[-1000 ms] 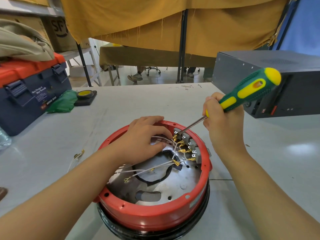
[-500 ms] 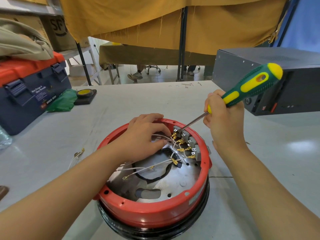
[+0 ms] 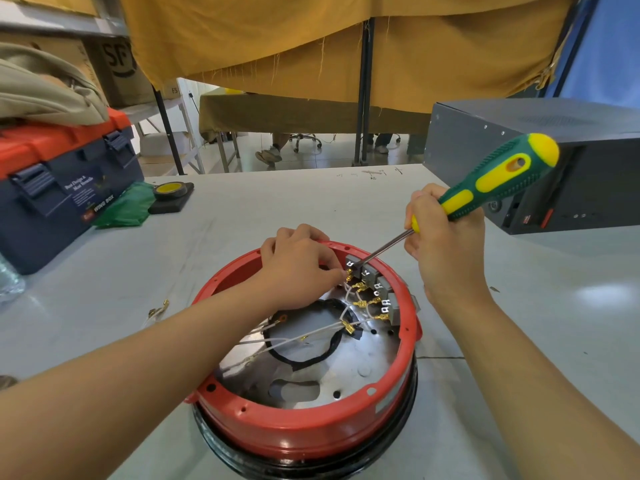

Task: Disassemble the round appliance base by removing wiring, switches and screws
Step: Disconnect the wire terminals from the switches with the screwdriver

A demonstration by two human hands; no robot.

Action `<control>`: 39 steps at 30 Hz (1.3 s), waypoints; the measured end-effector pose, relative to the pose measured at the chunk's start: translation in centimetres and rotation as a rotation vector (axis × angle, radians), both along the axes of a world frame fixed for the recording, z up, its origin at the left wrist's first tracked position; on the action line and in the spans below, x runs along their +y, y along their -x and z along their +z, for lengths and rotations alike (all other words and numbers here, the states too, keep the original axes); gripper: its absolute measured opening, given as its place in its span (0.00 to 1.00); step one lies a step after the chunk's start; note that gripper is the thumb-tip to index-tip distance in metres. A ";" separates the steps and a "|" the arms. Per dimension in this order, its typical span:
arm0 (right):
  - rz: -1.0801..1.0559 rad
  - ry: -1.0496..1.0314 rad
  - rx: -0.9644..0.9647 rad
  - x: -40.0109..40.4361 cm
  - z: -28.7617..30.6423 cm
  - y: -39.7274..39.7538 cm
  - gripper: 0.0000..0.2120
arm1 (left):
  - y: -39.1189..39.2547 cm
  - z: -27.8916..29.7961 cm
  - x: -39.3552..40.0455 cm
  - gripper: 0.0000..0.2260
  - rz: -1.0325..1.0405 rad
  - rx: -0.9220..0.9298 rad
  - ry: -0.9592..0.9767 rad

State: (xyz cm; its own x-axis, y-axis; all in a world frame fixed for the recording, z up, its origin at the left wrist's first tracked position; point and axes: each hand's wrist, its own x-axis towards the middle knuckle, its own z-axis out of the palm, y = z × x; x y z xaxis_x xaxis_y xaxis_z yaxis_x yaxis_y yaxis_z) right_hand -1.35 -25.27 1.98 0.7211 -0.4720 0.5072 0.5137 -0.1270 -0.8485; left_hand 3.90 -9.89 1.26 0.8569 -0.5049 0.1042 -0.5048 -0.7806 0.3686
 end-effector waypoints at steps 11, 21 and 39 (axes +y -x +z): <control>-0.014 -0.090 0.149 0.4 -1.1 -0.5 0.13 | -0.5 -0.6 0.2 0.09 0.026 0.055 0.091; -0.013 -0.255 -0.057 -0.1 0.0 0.1 0.11 | -0.7 -0.1 0.7 0.07 0.006 0.146 0.192; 0.118 0.283 0.092 0.1 -1.6 -0.5 0.04 | -0.2 1.9 3.5 0.05 0.150 0.517 0.976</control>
